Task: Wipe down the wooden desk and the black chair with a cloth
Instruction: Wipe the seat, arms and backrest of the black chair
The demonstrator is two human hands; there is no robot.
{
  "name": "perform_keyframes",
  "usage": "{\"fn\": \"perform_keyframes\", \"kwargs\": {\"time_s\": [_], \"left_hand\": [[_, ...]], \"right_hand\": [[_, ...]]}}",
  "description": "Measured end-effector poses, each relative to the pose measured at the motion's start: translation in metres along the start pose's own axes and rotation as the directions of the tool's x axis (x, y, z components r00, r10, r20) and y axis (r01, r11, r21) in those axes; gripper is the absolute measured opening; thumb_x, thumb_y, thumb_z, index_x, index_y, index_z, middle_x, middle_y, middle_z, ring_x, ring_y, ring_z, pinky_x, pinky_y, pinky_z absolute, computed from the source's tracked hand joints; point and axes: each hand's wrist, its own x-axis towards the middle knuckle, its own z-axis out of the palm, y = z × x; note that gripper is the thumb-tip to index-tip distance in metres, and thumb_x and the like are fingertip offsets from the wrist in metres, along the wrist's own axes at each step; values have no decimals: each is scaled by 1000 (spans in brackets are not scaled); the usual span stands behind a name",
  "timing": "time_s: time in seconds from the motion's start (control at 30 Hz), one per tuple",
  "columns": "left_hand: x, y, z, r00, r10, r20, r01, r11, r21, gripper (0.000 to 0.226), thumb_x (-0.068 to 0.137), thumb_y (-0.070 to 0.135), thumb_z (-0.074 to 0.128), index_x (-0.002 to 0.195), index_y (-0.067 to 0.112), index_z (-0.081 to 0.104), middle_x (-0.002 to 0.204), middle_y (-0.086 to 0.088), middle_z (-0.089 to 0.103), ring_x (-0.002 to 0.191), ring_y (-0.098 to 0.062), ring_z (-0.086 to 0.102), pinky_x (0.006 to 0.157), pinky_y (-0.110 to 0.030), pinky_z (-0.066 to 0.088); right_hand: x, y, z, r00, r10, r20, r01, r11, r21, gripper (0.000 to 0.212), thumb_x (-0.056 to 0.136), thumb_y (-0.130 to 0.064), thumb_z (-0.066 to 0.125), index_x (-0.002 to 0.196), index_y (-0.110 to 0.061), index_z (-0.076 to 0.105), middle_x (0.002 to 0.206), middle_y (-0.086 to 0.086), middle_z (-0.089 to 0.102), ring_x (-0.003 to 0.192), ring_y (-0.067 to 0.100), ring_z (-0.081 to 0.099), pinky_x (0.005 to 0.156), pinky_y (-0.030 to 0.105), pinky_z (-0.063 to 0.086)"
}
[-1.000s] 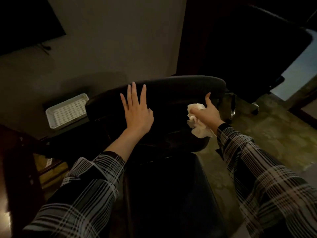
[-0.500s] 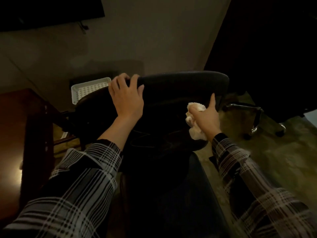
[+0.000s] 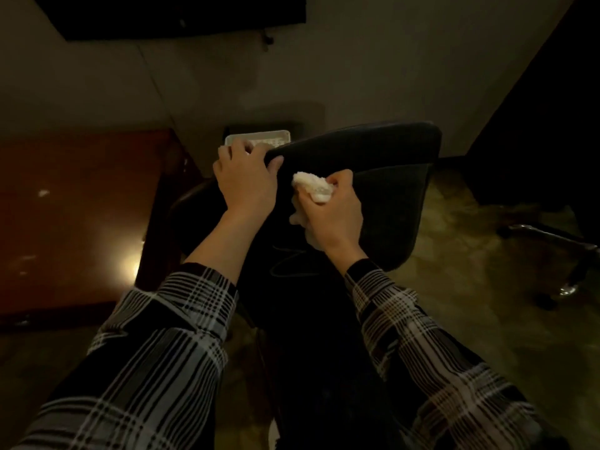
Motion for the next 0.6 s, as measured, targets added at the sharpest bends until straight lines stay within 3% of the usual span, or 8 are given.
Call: {"fn": "perform_keyframes", "kwargs": {"time_s": [0.13,0.23,0.33,0.47,0.6], "left_hand": [[-1,-32,-21,997,-80,17,81,995,-51,34,98,38,41,104,15,64,112,-8,55,109,-28,46,87,-40,35],[2,-49,-32,977,-186,104,194,978,-79,32,96,42,43,88,16,60,98,-8,58,97,-29,54,71,-34,35],[9,-56,-33,941,-264,213,290,952,-99,33,95,44,43,82,16,54,84,-5,56,87,-29,54,66,-31,32],[25,-45,-26,912,-274,305,328,934,-142,30,95,41,44,76,19,50,68,3,47,73,-21,45,65,-31,29],[41,-29,-11,908,-223,356,297,940,-167,29,95,42,42,84,17,54,71,3,52,70,-19,48,62,-32,31]], "right_hand": [[-6,-26,27,991,-132,9,132,991,-19,41,74,-63,59,88,-29,40,90,-9,57,79,9,57,69,39,53],[-5,-37,44,993,-118,24,118,993,26,40,74,-64,59,85,-30,42,85,-10,58,77,8,58,69,40,54],[13,-42,49,998,-67,-10,68,997,32,37,77,-61,62,75,-31,39,78,-9,58,73,8,58,68,37,52],[45,-33,38,986,-121,-115,117,992,-43,38,81,-54,64,71,-30,36,73,-11,52,69,10,53,61,24,37],[63,-10,27,948,-158,-277,161,987,-10,35,83,-48,65,81,-23,42,78,-2,55,70,14,52,63,26,36]]}}
